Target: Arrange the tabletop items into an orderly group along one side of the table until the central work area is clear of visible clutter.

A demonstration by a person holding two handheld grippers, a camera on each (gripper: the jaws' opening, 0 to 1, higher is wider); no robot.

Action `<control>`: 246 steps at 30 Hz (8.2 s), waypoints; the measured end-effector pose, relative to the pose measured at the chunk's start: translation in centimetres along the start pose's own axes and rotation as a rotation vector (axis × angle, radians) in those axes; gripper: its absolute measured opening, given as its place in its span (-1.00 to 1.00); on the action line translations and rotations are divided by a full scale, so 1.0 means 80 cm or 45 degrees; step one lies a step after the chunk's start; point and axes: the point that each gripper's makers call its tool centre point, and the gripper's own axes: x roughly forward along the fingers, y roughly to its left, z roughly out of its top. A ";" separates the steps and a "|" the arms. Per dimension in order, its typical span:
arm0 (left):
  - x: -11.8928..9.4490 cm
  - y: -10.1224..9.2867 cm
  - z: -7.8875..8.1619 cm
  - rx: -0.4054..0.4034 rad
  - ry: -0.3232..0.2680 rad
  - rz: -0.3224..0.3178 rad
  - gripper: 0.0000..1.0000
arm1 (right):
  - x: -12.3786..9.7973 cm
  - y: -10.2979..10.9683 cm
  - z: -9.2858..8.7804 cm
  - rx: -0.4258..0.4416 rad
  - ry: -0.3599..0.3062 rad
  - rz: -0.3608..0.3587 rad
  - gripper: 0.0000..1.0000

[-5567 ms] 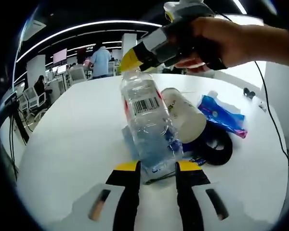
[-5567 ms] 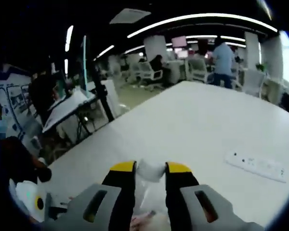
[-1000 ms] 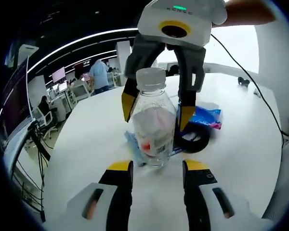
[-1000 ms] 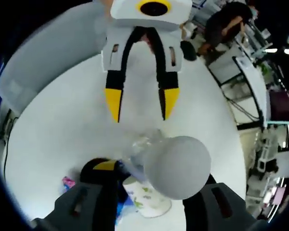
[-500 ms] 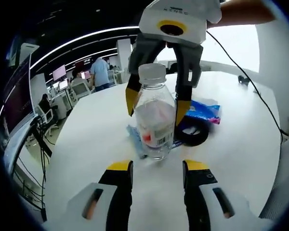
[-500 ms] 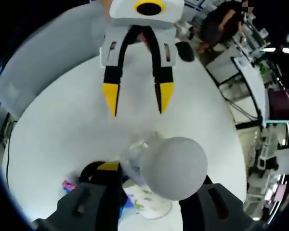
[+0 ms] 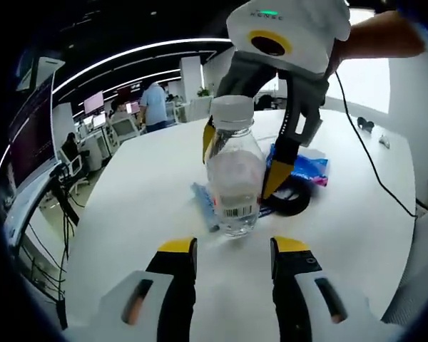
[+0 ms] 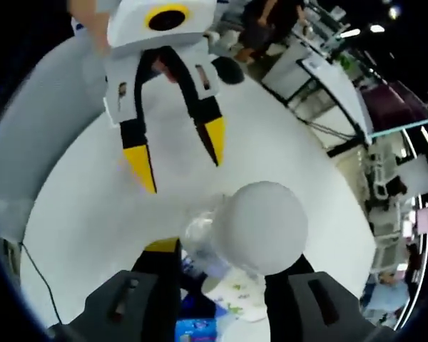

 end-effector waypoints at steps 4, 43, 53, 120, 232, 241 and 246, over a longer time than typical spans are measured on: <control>0.000 0.001 0.005 -0.001 -0.007 0.004 -0.18 | 0.001 -0.002 0.005 0.099 -0.003 -0.054 -0.16; 0.010 -0.002 0.029 0.074 -0.041 -0.064 -0.15 | -0.002 0.023 0.003 0.600 -0.160 -0.056 -0.47; -0.003 0.002 0.020 0.042 -0.037 -0.038 -0.12 | -0.004 0.019 0.010 0.722 -0.228 -0.080 -0.23; -0.174 -0.020 0.026 -0.177 -0.282 0.197 1.00 | 0.016 -0.006 0.038 1.046 -0.449 -0.092 0.04; -0.181 -0.041 0.040 -0.205 -0.445 0.221 0.90 | 0.093 -0.203 0.075 1.019 -0.521 -0.209 -0.22; -0.180 -0.042 0.037 -0.205 -0.433 0.215 0.88 | 0.095 -0.203 0.075 1.034 -0.568 -0.199 -0.22; -0.178 -0.045 0.036 -0.184 -0.420 0.207 0.88 | 0.094 -0.208 0.074 1.011 -0.595 -0.196 -0.21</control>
